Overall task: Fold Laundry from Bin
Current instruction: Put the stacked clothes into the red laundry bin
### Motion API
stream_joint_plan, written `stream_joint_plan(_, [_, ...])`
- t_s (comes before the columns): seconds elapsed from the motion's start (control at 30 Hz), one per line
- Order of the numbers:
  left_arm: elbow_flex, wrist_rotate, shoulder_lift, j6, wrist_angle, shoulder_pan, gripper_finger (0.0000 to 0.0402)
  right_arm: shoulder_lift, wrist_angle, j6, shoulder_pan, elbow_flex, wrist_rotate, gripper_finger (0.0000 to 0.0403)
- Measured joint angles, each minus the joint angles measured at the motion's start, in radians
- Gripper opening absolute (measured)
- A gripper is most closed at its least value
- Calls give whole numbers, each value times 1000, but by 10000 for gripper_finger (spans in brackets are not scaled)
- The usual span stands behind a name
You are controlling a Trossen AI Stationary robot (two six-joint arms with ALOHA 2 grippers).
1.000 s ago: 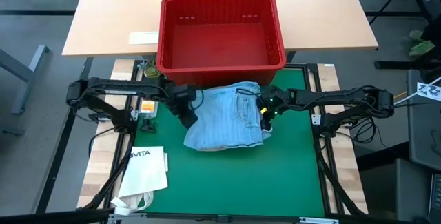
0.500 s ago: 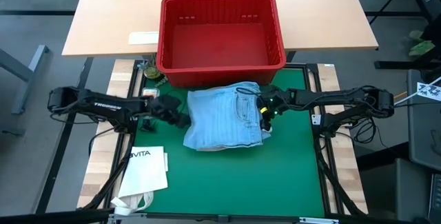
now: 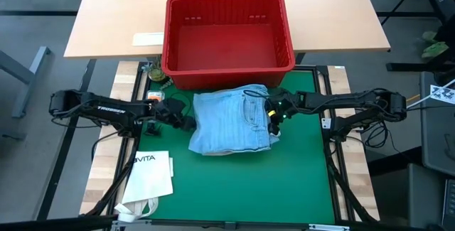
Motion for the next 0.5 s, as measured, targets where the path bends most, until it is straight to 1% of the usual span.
stream_joint_plan(0.17, [0, -37, 0, 0, 0, 0, 69, 0, -2, 0, 0, 0, 0, 19])
stream_joint_plan(0.5, [0, -69, 0, 0, -1, 0, 69, 0, -2, 0, -1, 0, 0, 19])
